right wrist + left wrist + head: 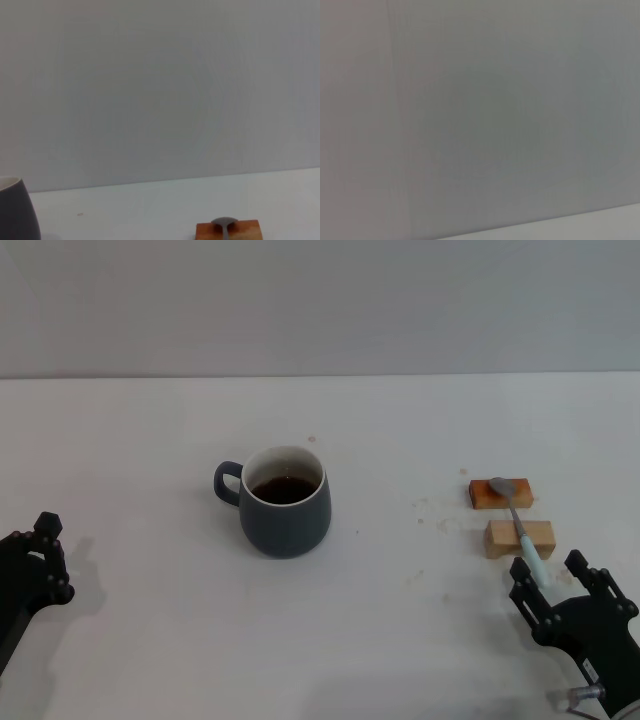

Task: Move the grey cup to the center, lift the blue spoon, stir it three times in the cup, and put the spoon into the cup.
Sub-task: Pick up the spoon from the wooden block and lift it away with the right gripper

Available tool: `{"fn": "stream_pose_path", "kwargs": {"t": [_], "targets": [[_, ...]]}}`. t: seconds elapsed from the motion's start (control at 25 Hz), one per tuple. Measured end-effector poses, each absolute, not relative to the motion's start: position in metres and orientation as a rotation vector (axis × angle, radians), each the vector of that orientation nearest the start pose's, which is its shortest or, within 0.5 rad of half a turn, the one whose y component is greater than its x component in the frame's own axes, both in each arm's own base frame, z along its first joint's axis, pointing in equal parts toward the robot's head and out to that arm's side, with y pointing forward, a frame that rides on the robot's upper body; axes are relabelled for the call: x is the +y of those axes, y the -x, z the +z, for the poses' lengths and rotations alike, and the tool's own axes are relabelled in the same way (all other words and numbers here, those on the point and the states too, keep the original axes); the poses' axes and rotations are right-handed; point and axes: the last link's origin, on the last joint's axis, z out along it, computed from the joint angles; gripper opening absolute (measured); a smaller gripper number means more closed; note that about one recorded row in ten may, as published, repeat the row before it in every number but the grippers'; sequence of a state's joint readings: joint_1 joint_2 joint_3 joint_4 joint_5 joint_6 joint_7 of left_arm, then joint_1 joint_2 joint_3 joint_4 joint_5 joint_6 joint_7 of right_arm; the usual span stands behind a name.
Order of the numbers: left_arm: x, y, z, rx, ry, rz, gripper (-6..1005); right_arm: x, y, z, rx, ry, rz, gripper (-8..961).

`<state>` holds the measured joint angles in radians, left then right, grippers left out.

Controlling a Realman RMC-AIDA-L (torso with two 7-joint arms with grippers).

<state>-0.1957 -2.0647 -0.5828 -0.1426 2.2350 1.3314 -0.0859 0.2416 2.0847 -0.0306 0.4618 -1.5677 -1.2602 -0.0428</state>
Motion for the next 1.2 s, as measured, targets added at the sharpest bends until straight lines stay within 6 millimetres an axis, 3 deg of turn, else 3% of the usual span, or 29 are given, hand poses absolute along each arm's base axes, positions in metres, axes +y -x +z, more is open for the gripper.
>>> {"fn": "stream_pose_path", "kwargs": {"t": [0.08, 0.48, 1.2], "targets": [[0.2344, 0.3701, -0.0245, -0.495, 1.697, -0.578, -2, 0.2160, -0.3210, -0.0994, 0.771, 1.747, 0.676, 676], [0.2349, 0.3698, -0.0245, -0.494, 1.697, -0.579, -2, 0.2159, -0.3214, -0.1004, 0.768, 1.761, 0.669, 477], [0.2341, 0.3695, -0.0243, -0.495, 1.696, -0.586, -2, 0.2164, -0.3206, -0.1038, 0.785, 1.772, 0.662, 422]]}}
